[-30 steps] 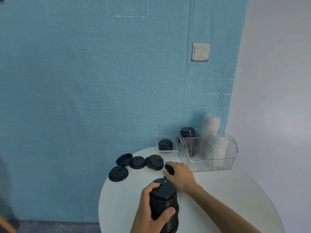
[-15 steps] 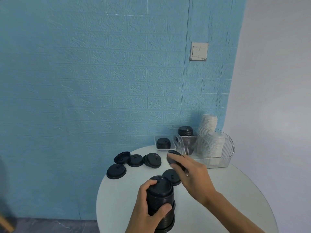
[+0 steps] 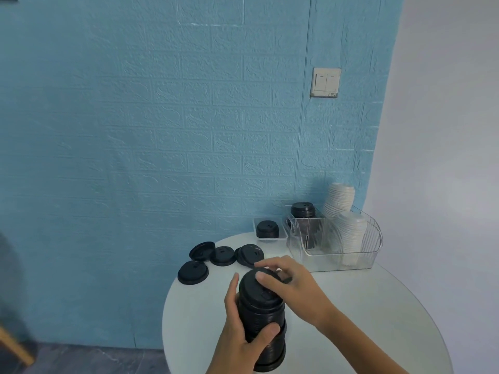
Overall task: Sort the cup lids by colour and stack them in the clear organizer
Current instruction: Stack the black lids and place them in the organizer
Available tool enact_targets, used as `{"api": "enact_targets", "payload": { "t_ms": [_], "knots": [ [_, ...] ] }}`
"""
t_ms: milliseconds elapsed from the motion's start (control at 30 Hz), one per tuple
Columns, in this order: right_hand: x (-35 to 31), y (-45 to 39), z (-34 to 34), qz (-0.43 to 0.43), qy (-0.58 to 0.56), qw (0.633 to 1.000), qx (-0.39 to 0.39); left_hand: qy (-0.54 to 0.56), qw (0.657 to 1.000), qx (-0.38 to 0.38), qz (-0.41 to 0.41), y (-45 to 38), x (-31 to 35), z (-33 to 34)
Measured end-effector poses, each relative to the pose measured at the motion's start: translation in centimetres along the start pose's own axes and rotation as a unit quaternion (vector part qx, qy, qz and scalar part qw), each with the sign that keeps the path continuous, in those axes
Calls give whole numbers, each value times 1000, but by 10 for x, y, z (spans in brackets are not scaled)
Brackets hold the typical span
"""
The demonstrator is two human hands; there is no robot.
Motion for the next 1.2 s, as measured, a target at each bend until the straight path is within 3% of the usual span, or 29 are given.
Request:
{"api": "enact_targets", "payload": {
  "t_ms": [200,467,567,633,733,833,933,1067,1133,1200],
  "knots": [
    [3,-1,5,-43,16,999,-13,-27,999,-7,35,0,-3,-1],
    [15,-3,7,-56,29,997,-33,-17,1000,-9,20,1,-2,2],
    [25,-21,-5,-32,30,999,14,-18,1000,2,25,2,0,2],
    [40,-42,-13,-15,119,992,49,-16,1000,8,25,2,1,2],
    [67,-67,-8,37,271,962,-7,-14,1000,10,20,2,0,2],
    [88,-78,3,60,358,930,-59,-7,1000,10,12,1,-2,1],
    [100,-82,8,48,403,912,-56,-2,1000,9,9,1,-2,1],
    [96,-74,8,22,326,945,-34,-1,1000,7,10,2,-1,1],
    [77,-62,2,25,172,985,7,-5,1000,9,18,2,1,0],
    [46,-47,-6,11,17,999,32,-3,1000,7,19,2,2,1]
  ]
}}
Point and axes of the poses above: each hand's wrist, its own y-axis away from the middle knuckle, its own z-axis out of the palm, x = y × z, the point moved 2 cm from there along -y, towards the middle knuckle, and after that the axes turned 9 degrees about z, right-handed, at the moved point
